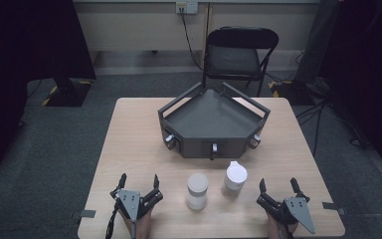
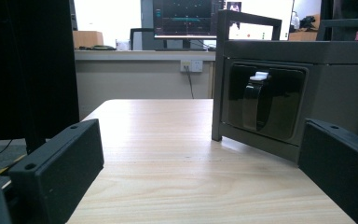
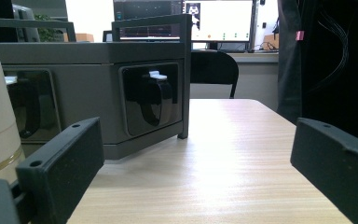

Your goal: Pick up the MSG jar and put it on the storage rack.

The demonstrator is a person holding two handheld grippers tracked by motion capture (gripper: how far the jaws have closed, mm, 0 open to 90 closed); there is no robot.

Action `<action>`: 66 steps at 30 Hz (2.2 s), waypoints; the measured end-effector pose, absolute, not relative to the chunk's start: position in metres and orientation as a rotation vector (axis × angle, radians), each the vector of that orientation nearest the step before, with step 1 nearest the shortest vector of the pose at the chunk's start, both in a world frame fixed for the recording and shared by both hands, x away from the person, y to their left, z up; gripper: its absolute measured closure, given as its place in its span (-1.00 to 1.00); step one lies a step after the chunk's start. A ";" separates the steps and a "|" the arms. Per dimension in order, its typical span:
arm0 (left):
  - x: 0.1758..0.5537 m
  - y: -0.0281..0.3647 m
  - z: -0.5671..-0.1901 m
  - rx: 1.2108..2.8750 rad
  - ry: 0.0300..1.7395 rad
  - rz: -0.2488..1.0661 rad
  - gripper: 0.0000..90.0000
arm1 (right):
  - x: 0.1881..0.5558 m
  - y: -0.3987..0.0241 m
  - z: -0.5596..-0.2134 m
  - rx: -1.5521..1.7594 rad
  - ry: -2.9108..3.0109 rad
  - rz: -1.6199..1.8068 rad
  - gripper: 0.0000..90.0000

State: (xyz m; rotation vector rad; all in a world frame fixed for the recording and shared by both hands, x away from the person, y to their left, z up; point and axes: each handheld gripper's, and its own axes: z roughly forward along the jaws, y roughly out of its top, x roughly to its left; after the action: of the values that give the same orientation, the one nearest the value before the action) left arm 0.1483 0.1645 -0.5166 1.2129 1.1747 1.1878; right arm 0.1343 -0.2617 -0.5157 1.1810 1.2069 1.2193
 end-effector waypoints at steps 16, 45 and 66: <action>0.148 0.164 -0.517 1.199 1.183 1.186 -1.00 | 0.134 -0.258 -0.516 1.192 1.191 1.202 -0.97; 0.148 0.162 -0.517 1.207 1.184 1.199 -1.00 | 0.134 -0.257 -0.516 1.192 1.189 1.201 -0.97; 0.148 0.161 -0.517 1.206 1.186 1.200 -1.00 | 0.134 -0.257 -0.516 1.192 1.189 1.200 -0.97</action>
State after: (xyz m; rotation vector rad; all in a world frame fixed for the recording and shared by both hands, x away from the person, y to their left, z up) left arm 0.1483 0.1612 -0.5166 1.2061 1.1858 1.2000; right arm 0.1343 -0.2573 -0.5158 1.1920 1.1894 1.2000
